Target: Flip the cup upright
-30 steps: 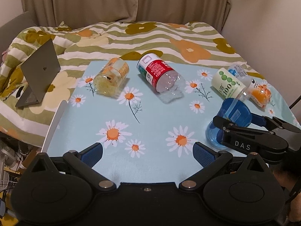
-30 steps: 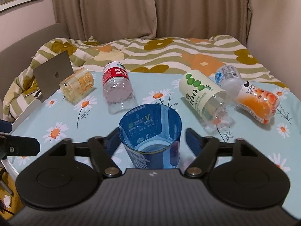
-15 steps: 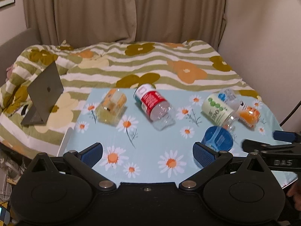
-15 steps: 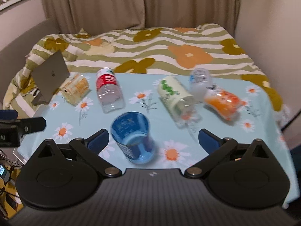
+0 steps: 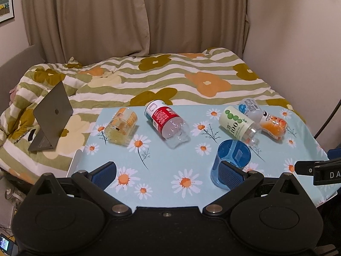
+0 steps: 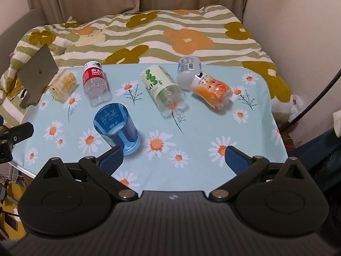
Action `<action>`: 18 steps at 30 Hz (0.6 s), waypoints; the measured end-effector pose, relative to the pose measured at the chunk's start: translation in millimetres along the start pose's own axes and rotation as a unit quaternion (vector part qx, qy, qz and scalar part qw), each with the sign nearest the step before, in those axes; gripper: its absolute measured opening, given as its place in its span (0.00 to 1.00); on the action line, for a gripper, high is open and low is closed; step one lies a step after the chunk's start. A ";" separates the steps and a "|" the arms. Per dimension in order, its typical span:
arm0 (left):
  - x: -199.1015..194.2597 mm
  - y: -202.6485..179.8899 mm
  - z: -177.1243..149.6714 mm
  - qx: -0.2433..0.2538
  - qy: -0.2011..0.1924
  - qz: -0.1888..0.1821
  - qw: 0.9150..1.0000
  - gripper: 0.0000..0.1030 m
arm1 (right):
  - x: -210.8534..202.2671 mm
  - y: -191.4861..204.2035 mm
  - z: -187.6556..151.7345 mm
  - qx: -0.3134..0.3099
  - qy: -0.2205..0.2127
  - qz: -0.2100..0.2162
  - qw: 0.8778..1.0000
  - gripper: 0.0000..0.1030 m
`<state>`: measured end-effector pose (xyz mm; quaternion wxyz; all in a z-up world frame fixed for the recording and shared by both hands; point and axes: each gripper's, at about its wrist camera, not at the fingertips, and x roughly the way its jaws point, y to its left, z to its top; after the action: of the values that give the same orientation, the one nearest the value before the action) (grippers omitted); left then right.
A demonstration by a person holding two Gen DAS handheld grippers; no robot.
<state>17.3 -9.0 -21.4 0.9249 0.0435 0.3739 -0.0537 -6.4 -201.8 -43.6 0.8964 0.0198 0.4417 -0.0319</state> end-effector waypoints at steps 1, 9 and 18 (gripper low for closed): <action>0.0 -0.4 0.1 0.000 0.000 0.002 1.000 1.00 | -0.4 -0.6 -0.5 0.001 0.000 -0.001 1.000 1.00; -3.0 -3.2 0.1 0.001 -0.002 0.000 1.000 1.00 | -2.4 -4.3 0.5 0.007 -0.002 -0.003 1.000 1.00; -1.5 -4.3 1.8 0.003 -0.002 -0.001 1.000 1.00 | -2.6 -4.2 0.7 0.007 -0.002 -0.004 1.000 1.00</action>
<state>16.9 -13.4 -19.2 0.9253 0.0460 0.3722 -0.0561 -7.7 -205.9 -41.2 0.8972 0.0246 0.4394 -0.0384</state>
